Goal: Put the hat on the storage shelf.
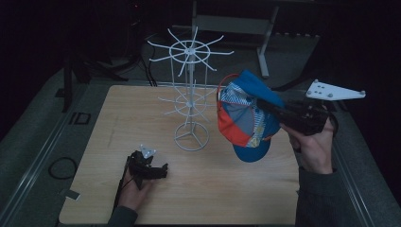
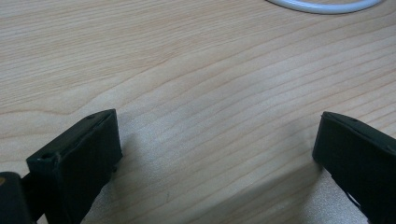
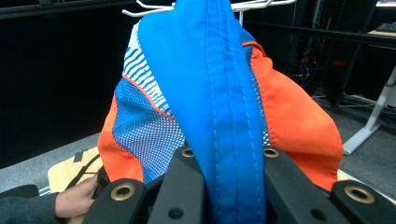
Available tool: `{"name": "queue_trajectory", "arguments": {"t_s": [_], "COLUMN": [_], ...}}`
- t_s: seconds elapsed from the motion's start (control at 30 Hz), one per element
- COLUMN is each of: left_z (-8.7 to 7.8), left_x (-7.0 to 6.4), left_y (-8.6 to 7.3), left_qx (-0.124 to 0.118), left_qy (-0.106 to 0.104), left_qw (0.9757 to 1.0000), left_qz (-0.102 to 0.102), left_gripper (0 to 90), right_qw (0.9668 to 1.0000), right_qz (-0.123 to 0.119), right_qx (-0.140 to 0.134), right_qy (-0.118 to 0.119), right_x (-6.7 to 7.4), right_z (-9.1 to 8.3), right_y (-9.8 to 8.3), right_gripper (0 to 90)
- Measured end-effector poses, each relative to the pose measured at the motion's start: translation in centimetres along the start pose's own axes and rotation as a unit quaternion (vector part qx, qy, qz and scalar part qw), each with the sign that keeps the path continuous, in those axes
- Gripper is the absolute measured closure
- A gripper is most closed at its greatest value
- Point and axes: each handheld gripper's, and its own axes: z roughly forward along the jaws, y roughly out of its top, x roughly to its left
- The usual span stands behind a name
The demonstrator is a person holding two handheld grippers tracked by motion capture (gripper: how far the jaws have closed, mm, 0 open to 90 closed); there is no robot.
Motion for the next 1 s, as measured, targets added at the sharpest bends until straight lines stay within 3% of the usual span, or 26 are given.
{"name": "queue_trajectory", "arguments": {"t_s": [1.0], "left_z": [0.00], "left_x": [0.00], "left_y": [0.00], "left_qx": [0.000], "left_qy": [0.000], "left_qw": [1.0000], "left_qz": [0.000], "left_gripper": [1.4], "right_qw": [0.9994], "right_qz": [-0.006], "right_qx": [-0.031], "right_qy": [0.010], "right_x": [0.18], "right_z": [-0.05], "right_y": [0.50], "right_gripper": [87.1]}}
